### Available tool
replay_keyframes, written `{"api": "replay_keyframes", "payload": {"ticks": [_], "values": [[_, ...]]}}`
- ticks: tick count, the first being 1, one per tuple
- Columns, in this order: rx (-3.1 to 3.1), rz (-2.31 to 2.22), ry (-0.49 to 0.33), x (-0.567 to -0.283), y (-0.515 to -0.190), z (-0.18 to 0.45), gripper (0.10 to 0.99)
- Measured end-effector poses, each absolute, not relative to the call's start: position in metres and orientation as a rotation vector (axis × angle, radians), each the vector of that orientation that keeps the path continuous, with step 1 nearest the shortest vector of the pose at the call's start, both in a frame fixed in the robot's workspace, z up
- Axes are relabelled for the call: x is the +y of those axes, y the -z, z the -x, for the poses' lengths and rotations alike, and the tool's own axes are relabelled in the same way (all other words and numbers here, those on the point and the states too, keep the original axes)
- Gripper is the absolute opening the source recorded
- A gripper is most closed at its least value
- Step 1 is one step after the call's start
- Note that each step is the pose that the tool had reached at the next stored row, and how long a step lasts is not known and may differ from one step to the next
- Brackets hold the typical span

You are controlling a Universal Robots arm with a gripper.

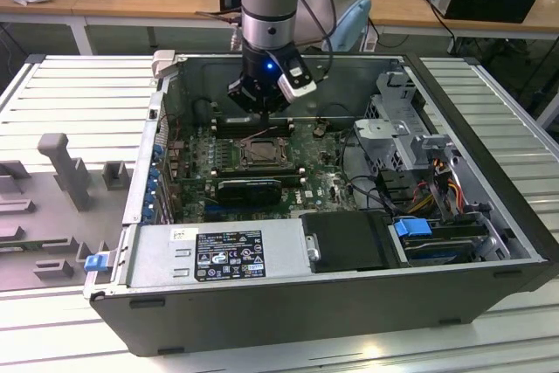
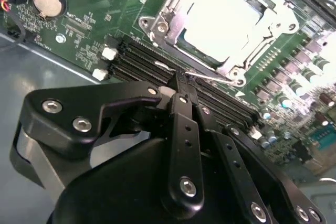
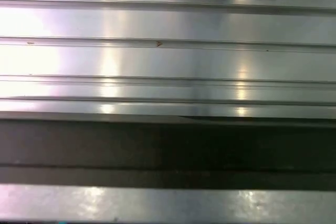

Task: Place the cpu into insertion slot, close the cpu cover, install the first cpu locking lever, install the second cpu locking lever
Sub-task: 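Install the first cpu locking lever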

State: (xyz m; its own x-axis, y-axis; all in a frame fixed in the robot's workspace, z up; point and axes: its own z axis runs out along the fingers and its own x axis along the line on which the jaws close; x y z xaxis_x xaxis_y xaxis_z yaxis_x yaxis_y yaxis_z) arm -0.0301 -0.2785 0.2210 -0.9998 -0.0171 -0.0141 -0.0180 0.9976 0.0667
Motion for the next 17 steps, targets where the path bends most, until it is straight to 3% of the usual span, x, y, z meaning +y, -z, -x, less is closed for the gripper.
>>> {"api": "replay_keyframes", "payload": {"ticks": [17], "values": [[3.126, 0.026, -0.103, -0.28, -0.208, 0.019, 0.106]]}}
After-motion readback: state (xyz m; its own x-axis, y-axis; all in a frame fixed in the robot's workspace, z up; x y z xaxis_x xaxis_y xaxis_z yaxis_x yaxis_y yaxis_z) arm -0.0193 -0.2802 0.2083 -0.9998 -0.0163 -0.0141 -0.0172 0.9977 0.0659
